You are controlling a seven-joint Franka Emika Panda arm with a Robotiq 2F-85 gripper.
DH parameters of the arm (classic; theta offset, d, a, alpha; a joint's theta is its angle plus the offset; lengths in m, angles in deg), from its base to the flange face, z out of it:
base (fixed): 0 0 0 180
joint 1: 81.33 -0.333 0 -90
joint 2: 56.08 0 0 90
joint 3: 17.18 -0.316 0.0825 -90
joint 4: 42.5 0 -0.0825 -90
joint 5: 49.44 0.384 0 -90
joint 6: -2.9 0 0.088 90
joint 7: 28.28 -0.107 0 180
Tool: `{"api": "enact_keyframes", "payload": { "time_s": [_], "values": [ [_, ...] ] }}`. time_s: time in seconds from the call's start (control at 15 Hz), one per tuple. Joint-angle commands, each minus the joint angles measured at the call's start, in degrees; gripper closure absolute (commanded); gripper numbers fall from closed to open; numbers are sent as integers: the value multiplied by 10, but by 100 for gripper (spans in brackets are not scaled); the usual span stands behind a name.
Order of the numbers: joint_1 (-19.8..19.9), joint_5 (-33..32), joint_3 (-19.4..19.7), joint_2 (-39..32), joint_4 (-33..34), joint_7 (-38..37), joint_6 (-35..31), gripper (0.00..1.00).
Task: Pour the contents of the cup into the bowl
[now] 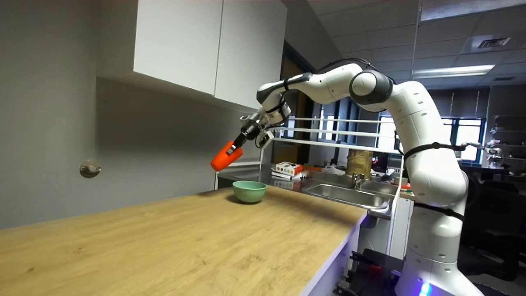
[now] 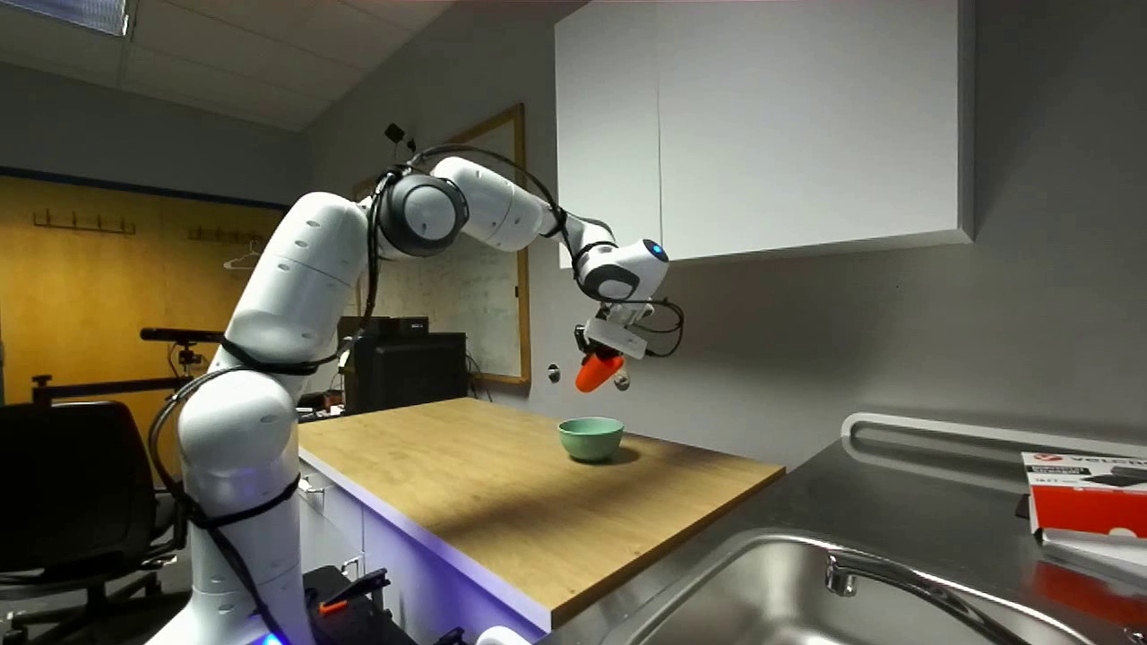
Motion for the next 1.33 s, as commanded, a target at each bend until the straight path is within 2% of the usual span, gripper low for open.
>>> {"api": "enact_keyframes", "payload": {
  "time_s": [0.0, 0.4, 0.73, 1.27],
  "values": [
    [15, 64, 9, -4, -11, 32, 24, 99],
    [33, 165, 31, -16, -50, 77, 85, 99],
    [25, 214, 53, -2, -103, 82, 125, 99],
    [28, 296, 66, -37, -109, 65, 247, 99]
  ]
}}
